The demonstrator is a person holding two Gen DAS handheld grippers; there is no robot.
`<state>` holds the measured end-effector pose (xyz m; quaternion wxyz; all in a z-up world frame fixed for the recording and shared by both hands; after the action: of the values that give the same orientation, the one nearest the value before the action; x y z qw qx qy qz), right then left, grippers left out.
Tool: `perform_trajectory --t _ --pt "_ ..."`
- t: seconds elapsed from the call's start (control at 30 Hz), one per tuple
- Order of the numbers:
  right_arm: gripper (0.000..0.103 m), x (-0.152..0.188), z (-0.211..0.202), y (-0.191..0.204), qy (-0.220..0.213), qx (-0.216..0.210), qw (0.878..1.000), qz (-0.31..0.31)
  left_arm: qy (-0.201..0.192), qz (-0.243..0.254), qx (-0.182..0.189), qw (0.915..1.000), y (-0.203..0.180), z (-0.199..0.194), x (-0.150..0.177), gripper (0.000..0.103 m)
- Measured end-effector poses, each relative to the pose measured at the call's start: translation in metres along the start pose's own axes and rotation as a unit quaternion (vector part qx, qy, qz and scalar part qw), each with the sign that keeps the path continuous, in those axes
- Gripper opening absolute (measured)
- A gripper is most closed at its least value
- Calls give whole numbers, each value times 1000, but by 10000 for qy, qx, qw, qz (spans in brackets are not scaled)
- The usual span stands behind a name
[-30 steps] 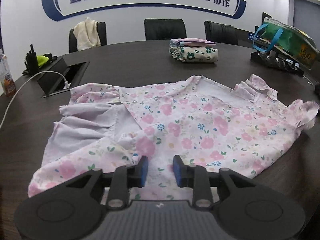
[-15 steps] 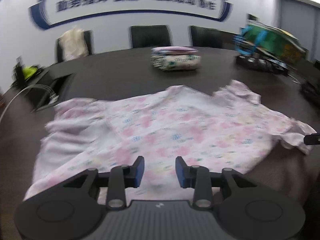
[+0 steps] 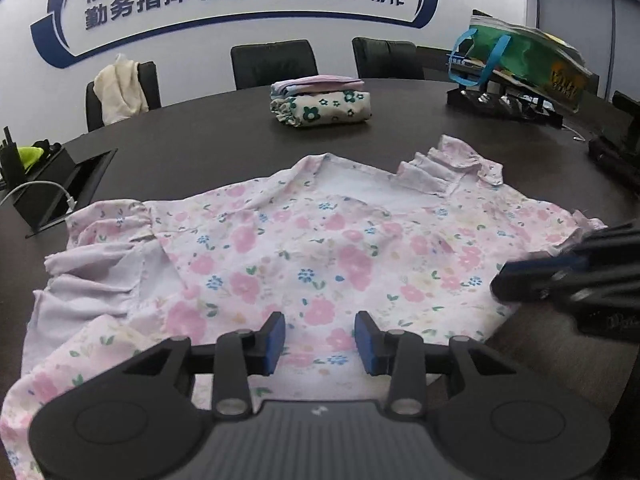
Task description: Fold clothes
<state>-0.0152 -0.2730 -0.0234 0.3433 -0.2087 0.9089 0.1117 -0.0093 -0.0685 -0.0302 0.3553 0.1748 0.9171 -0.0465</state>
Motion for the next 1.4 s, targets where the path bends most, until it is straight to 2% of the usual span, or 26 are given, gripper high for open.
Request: perform_trajectory --t 0.13,0.23,0.3,0.33,0.4,0.47,0.53,0.57,0.67,0.83,0.9,0.97,1.0,1.03,1.07,1.17,1.3,1.4 --pt "10 -2 -1 -25 102 372 9987 321 165 -197 65 9996 22 -8 1 37" --pt "14 -28 -20 -31 -261 100 9992 268 346 -774 613 9945 66 -31 -12 37" --pt "30 -47 -31 -34 -492 -100 9985 231 446 -1252 659 9889 102 -38 -33 37" --pt "44 -62 -29 -35 -550 -285 9978 229 480 -1548 616 9849 122 -38 -48 38" --pt "52 -94 -11 -38 -441 -705 9956 430 618 -2093 627 9739 159 -30 -76 44" --pt "52 -124 23 -40 -85 -1003 9926 671 915 -2525 756 9603 188 -5 -101 47" --pt "52 -150 58 -37 327 -1086 9906 768 1223 -2873 399 9492 212 26 -115 46" --pt "52 -160 71 -37 436 -1068 9900 809 1338 -3061 250 9422 222 38 -119 45" --pt "52 -183 107 -41 809 -954 9865 1060 1512 -3494 255 9243 236 62 -126 46" --pt "52 -196 152 -57 1250 -1511 9557 2194 1625 -4020 303 9006 245 83 -131 46" --pt "52 -197 164 -59 1332 -1571 9485 2408 1655 -4056 266 8986 246 88 -131 46" --pt "51 -197 175 -59 1427 -1512 9459 2492 1740 -4103 214 8949 244 93 -129 39" --pt "48 -196 179 -59 1487 -1461 9451 2515 1787 -4149 226 8918 245 95 -127 25" --pt "42 -194 181 -59 1566 -1427 9434 2552 1846 -4215 279 8874 245 97 -124 17" --pt "41 -193 181 -59 1579 -1401 9430 2574 1895 -4251 349 8844 245 98 -122 16" --pt "42 -193 170 -59 1440 -1291 9540 2290 1974 -4215 490 8838 244 103 -119 15" --pt "42 -193 171 -57 1633 -1456 9454 2417 2008 -4223 502 8825 243 103 -121 16" --pt "42 -190 178 -55 1807 -1576 9324 2704 2005 -4234 510 8820 241 104 -123 16"
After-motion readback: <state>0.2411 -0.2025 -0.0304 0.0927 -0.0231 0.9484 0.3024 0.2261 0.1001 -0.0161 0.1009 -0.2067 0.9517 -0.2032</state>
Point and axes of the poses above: each gripper's, at about its wrist camera, not at the fingertips, and z roughly the way its jaws point, y to its left, x to its underside, the point moved 5 cm from there along z, roughly the way its jaws point, and after that the axes turned 7 degrees about y, right-handed, at the moved point
